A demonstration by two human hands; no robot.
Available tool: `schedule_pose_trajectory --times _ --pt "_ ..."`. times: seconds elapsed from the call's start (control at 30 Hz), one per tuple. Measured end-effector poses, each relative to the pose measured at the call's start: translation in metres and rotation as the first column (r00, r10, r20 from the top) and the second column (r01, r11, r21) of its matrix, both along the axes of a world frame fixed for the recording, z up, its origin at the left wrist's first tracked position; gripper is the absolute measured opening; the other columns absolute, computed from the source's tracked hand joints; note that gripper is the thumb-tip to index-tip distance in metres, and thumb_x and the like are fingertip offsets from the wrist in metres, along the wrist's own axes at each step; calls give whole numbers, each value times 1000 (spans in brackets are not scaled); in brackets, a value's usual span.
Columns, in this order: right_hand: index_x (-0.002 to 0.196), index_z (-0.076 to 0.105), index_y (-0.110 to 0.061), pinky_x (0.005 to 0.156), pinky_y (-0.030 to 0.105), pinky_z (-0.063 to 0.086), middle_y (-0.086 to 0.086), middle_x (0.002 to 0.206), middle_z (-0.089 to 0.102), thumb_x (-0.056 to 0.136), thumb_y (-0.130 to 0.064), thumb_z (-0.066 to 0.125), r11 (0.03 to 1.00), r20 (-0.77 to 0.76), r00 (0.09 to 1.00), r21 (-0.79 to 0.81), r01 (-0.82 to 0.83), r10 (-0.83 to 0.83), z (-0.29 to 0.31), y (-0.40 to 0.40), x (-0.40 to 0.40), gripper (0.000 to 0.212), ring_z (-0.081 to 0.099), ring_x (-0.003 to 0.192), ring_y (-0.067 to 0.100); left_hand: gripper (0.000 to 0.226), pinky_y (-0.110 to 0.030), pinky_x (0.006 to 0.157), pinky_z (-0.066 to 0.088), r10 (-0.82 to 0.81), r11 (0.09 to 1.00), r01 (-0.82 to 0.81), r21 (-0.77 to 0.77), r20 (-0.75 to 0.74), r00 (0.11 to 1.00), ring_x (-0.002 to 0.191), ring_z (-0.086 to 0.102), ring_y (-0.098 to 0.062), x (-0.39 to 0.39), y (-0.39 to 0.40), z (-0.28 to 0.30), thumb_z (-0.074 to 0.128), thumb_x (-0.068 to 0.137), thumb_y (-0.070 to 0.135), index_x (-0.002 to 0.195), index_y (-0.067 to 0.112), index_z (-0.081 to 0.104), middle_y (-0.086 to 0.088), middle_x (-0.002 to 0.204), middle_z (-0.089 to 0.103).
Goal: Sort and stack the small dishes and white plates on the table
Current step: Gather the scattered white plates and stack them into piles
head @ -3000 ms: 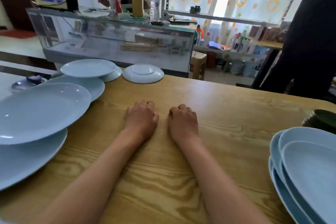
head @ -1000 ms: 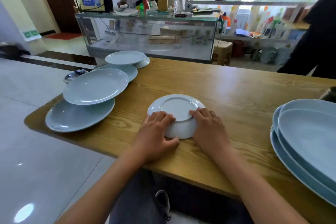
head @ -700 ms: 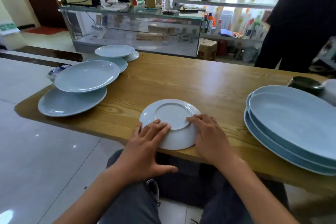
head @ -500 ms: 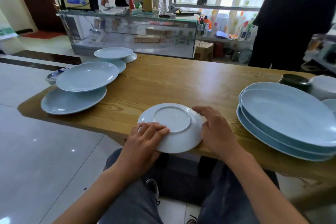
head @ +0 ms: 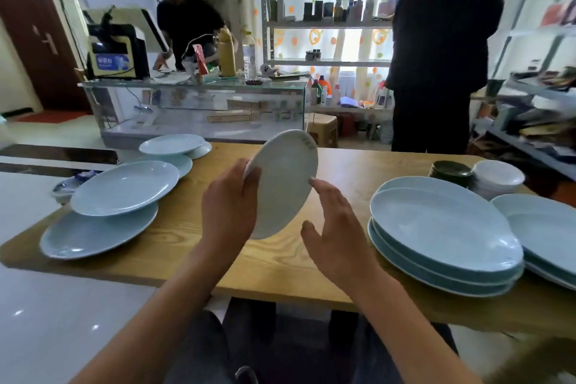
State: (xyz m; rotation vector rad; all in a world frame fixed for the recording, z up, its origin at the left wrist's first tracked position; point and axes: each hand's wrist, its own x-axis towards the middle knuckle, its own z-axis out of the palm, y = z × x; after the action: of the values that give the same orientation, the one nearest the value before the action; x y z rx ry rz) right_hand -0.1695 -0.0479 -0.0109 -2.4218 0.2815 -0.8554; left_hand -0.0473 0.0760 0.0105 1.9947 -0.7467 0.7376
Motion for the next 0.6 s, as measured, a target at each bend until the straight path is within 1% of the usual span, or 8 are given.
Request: schedule_pose_trajectory --times 0.1,0.17,0.23,0.27,0.33,0.4,0.53,0.6 --pt "151 10 -33 114 26 12 -7 160 11 85 -35 66 986 -173 981 -126 -106 83 11 -5 -3 86 12 145 13 15 -32 60 41 -35 985 16 -173 -109 993 71 57 -21 -4 -21 25 51 96 24 104 17 62 1 80 62" --pt "151 0 -35 113 24 1 -9 161 -4 85 -44 66 972 -247 966 -194 -131 81 16 -10 -3 94 -2 147 12 17 -29 63 37 -35 964 -17 -266 -191 981 74 55 -19 -9 -38 43 52 96 21 108 14 62 1 85 60" --pt "153 2 -32 113 22 -6 -4 162 -5 89 -44 62 960 -227 972 -254 -117 58 20 -18 -4 88 -5 148 13 21 -28 61 38 -123 920 -13 -393 -320 939 76 55 -18 -14 -55 57 53 95 19 112 11 61 -2 90 61" --pt "153 9 -30 115 25 -4 1 162 0 92 -39 59 949 -182 983 -300 -92 38 21 -21 -4 80 0 149 16 22 -27 60 40 -194 892 0 -452 -383 903 76 55 -18 -16 -61 61 54 94 18 112 9 60 -3 90 61" --pt "150 31 -25 118 34 13 8 158 24 95 -23 57 914 -16 999 -403 39 -50 25 -36 -9 61 21 146 23 23 -28 59 46 -352 843 50 -535 -479 804 78 57 -18 -19 -76 68 54 92 14 112 5 57 -4 88 59" --pt "140 48 -23 113 37 27 8 148 44 91 -10 62 879 113 984 -444 172 -136 30 -54 -19 53 38 138 24 25 -32 60 52 -506 781 78 -619 -555 660 83 60 -23 -27 -93 71 53 91 10 114 2 55 -9 92 59" --pt "128 61 -16 106 42 42 5 134 58 83 0 68 806 208 963 -532 259 -172 40 -93 -50 48 52 128 21 16 -27 55 55 -706 683 216 -698 -553 443 88 62 -25 -54 -127 76 48 96 15 110 10 54 -10 97 60" --pt "123 65 -15 100 43 47 4 128 62 82 0 70 789 224 951 -536 302 -212 42 -109 -71 45 57 122 20 19 -30 67 59 -762 646 358 -675 -537 362 96 62 -24 -70 -147 74 44 100 27 117 18 49 -8 106 60"
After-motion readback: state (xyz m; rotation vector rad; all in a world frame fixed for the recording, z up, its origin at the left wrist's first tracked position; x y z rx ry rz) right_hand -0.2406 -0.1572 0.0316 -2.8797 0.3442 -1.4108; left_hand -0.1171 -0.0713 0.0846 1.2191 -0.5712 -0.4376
